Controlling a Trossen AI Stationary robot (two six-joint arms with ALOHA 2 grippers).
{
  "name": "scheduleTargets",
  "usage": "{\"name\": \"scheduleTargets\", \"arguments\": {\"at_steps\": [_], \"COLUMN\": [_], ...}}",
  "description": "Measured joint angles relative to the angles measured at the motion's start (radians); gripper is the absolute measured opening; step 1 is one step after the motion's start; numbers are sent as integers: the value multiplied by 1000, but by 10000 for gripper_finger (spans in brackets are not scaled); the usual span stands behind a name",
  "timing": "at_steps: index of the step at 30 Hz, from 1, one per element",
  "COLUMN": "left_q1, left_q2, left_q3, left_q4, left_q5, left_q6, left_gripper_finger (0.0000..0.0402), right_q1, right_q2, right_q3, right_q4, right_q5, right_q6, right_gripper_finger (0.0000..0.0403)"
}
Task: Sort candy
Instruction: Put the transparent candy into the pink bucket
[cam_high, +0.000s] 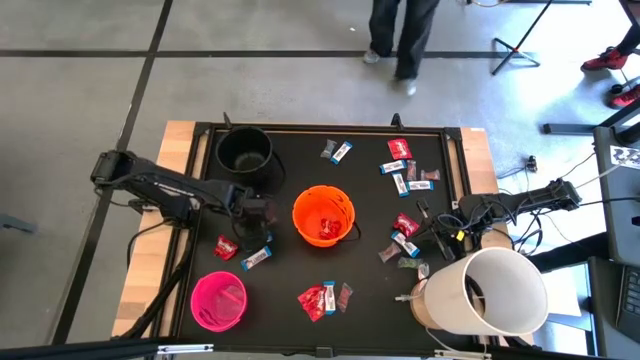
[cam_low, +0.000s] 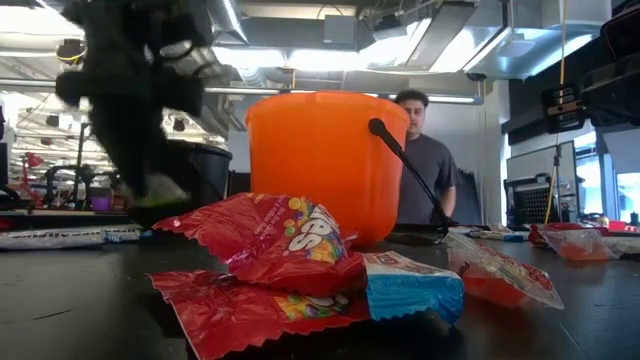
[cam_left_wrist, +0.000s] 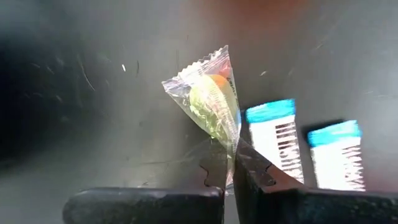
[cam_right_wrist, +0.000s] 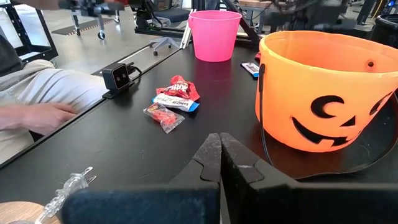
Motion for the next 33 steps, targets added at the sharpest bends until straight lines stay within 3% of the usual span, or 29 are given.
{"name": "scheduleTargets", "arguments": {"at_steps": [9,14,22,28,33], "left_q1": [-15,-62,-253,-480,-658], "left_q2": [0,0,0,0,2], "left_q3": [273,429,618,683,684], "left_q4": [-253,-441,-534,-526,-522], "left_q5": [53,113,196,193,131], "left_q6": [58,-15,-292,-592,-809], "left_gripper_finger": [0,0,0,0,0], "right_q1": [0,0,0,0,0], "right_q2": [0,0,0,0,0], "right_q3": [0,0,0,0,0], "right_q4": [0,0,0,0,0], "right_q5": [0,0,0,0,0], "right_q6": [0,0,0,0,0], "right_gripper_finger": [1,1,1,1,1]}}
